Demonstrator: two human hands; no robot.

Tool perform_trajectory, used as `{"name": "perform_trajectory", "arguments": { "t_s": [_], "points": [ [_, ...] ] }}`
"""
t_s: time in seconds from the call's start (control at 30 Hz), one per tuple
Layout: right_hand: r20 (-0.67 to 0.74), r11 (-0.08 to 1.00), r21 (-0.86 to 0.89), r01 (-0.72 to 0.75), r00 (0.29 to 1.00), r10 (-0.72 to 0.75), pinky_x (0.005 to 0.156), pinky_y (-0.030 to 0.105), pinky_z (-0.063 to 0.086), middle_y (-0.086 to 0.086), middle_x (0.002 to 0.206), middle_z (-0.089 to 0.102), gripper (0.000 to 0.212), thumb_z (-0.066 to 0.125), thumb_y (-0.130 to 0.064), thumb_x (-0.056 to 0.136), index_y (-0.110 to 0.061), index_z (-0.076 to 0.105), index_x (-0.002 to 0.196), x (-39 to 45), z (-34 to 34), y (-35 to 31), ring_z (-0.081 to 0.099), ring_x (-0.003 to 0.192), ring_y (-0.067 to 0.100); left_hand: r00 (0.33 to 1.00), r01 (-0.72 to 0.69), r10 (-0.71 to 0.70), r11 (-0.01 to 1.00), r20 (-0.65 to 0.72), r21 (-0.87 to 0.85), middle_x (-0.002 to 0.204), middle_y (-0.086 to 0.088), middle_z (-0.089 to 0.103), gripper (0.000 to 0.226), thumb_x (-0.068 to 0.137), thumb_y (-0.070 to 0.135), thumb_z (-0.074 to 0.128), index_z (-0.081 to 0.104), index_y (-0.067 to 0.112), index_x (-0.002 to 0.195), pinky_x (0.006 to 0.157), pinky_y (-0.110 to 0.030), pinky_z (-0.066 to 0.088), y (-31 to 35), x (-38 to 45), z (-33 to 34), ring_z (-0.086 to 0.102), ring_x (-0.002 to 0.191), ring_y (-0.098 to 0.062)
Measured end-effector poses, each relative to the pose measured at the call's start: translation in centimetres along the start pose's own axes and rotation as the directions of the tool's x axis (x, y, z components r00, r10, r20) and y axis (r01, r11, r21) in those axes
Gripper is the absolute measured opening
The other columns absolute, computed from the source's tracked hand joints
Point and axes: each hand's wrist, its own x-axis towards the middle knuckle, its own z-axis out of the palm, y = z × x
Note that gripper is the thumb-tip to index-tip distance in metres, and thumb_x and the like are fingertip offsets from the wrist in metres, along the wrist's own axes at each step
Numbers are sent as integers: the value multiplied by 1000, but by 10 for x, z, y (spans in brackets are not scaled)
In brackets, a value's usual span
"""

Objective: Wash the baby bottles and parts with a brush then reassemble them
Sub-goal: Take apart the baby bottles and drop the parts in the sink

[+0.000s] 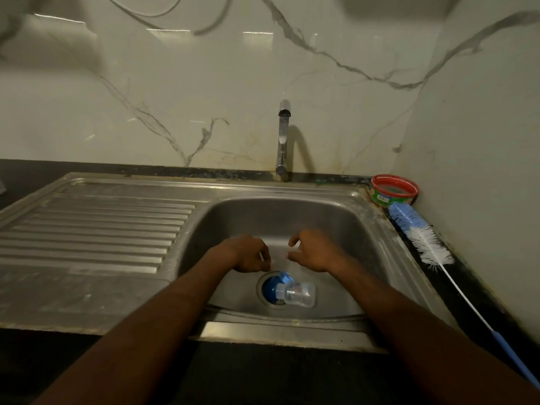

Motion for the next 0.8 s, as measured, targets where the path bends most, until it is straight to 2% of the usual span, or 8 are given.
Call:
{"name": "perform_trajectory", "arguments": {
  "t_s": [0.07,0.13,0.23,0.37,0.57,0.7,0.8],
  "points": [
    [-23,981,-182,61,998,-66,106,41,44,7,138,56,57,64,-50,94,-22,52,141,-5,-1,-6,51,126,25,999,-11,11,1000,-51,3,128,2,64,40,95,51,62,62,31,129,105,-42,48,0,0,1,59,115,-16],
    [-14,948,-303,97,994,-106,112,49,37,10,151,41,68,58,-58,94,-26,38,151,-7,2,-14,37,138,33,995,-35,34,999,-94,-2,126,3,65,41,96,50,62,60,29,131,105,-42,47,2,-2,2,59,114,-15],
    [3,942,-326,74,997,-77,116,55,29,14,161,26,77,53,-62,95,-29,24,158,-8,5,-23,25,146,40,991,-74,75,997,-107,14,126,4,66,44,95,52,62,59,30,132,103,-42,49,4,-4,5,60,112,-15],
    [-22,946,-322,36,999,-46,120,56,18,14,168,8,80,51,-62,96,-30,15,161,-11,4,-31,9,153,40,985,-84,87,996,-151,22,130,5,64,46,95,51,61,56,30,135,103,-43,48,3,-6,7,58,117,-16],
    [-67,949,-311,43,995,-67,121,57,17,12,168,5,82,47,-67,95,-31,13,161,-13,5,-28,7,153,39,942,-77,76,997,-327,11,137,1,59,48,97,51,58,55,28,138,100,-40,48,2,-15,6,55,126,-19],
    [-153,958,-282,55,983,-101,121,56,18,11,168,8,76,42,-65,98,-28,18,160,-14,0,-48,10,153,37,848,-41,88,994,-522,100,135,0,60,50,95,51,60,55,25,137,101,-42,49,-11,-30,-7,55,124,-21],
    [-230,975,-200,95,963,-141,118,54,22,9,165,19,68,40,-62,100,-28,27,157,-10,-4,-81,20,150,34,779,20,53,994,-625,108,130,0,62,47,92,51,61,58,25,131,99,-41,50,-35,-49,-24,57,121,-22]
  ]
}}
